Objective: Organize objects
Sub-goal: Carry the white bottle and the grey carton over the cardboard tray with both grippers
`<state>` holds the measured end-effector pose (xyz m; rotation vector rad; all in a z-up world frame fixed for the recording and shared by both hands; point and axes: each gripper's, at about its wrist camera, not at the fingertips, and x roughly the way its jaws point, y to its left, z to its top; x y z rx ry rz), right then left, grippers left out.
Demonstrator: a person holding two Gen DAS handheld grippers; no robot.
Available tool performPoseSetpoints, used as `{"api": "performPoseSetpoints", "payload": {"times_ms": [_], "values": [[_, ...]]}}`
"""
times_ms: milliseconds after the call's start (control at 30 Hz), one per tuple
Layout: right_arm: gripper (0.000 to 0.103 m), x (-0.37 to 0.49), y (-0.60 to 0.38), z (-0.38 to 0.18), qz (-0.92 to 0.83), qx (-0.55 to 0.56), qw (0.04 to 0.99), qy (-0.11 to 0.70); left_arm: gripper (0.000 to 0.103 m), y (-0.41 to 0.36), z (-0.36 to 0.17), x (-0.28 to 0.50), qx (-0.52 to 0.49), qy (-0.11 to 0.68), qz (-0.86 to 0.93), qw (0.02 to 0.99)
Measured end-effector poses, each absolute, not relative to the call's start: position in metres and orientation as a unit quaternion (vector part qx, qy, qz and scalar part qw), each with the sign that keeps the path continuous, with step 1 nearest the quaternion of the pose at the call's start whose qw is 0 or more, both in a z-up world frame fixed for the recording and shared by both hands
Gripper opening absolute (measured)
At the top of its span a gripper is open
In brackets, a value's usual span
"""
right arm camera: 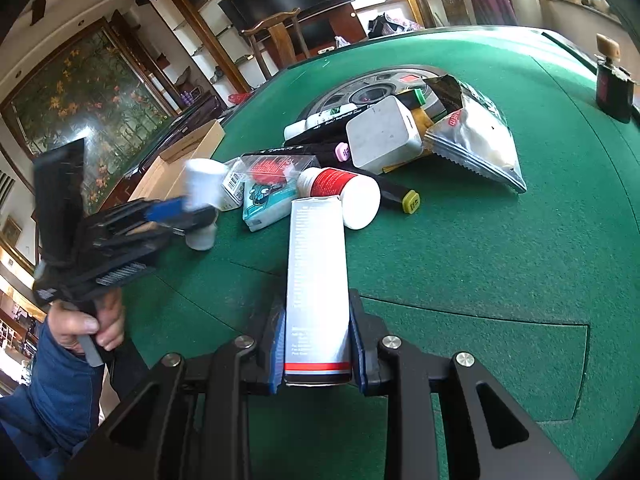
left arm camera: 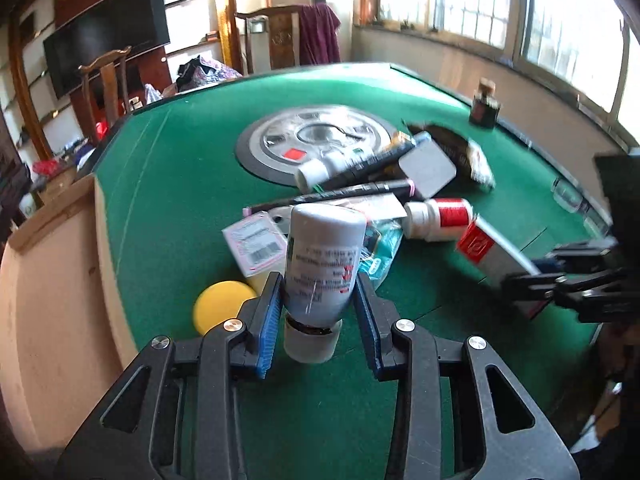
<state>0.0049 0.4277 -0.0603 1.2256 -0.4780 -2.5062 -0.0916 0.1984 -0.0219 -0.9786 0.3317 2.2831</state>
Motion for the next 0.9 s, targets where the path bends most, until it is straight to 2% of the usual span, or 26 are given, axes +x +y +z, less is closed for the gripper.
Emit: {"api": "performPoseSetpoints", "payload": {"times_ms": [167,367,600,900], "values": [[0.026,0.009,0.426,-0.057,-0.880,0.423,0.146,-0.156,0.035,0.139,0.004,-0.101,-0.353,0.075,0.891,0.276],[0.026,0.016,0.410,-0.034,-0.905,0.386,0.130,-0.121,0.035,0.056,0.010,-0.131,-0.362,0.013,0.913,0.190],[0.026,-0.003,0.362,-0.006,-0.897,0.380,0.198,-0.113,0.035,0.008,-0.012,-0.150,-0.392,-0.021,0.909,0.139],[0.026,-0.050,0.237,0.002,-0.871,0.389,0.286,-0.093,0.034,-0.019,-0.026,-0.155,-0.419,-0.055,0.899,0.112]]}}
